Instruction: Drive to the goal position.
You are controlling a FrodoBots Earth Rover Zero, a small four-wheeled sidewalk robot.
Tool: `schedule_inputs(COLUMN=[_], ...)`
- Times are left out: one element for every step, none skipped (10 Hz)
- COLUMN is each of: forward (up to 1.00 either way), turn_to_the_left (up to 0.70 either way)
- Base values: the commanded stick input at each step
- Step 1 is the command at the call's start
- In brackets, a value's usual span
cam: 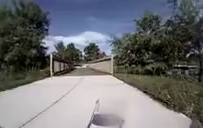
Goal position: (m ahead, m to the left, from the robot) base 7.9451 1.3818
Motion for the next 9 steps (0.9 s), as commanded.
schedule_inputs(forward=[0.85,0.85,0.85,0.85,0.85,0.85,0.85,0.85,0.85], turn_to_the_left=[0.02,0.16,0.34,0.31,0.0,0.0,0.0,0.0,0.0])
